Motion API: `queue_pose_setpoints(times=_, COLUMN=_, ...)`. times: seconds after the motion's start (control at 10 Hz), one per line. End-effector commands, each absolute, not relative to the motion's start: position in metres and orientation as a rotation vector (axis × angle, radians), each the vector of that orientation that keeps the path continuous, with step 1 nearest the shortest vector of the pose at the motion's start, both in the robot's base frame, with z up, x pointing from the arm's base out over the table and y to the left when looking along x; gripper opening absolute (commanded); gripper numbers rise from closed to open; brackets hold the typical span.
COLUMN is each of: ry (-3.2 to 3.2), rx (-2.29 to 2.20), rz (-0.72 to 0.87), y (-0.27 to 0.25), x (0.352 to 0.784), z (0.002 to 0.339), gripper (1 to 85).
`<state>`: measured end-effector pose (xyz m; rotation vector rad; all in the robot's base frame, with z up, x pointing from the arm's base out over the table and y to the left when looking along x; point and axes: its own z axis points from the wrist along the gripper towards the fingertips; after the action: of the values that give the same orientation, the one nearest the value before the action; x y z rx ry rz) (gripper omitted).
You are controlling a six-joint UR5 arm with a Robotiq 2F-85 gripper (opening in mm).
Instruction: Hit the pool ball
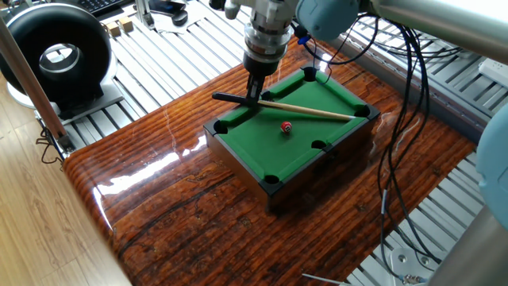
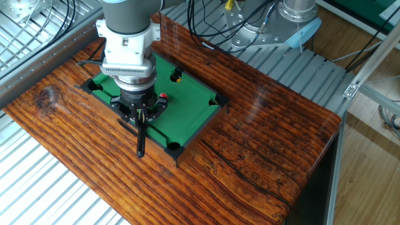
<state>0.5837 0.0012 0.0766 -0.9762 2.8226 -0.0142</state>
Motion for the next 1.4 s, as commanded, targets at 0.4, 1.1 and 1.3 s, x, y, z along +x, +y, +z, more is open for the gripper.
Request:
queue_pose_setpoints(times=0.4, ry=2.831, rx=-1.078, rz=-0.113, y=-0.006, x=0.604, z=0.135, gripper=4.3)
queue_pose_setpoints(times=1.1, ry=2.71, rx=-1.424, rz=0.173, y=0.11, x=0.559, z=0.157, gripper=1.0)
queue_pose_setpoints(times=1.3, ry=2.678, rx=-1.507, rz=0.157, y=0.114, x=0.549, z=0.154, gripper=1.0)
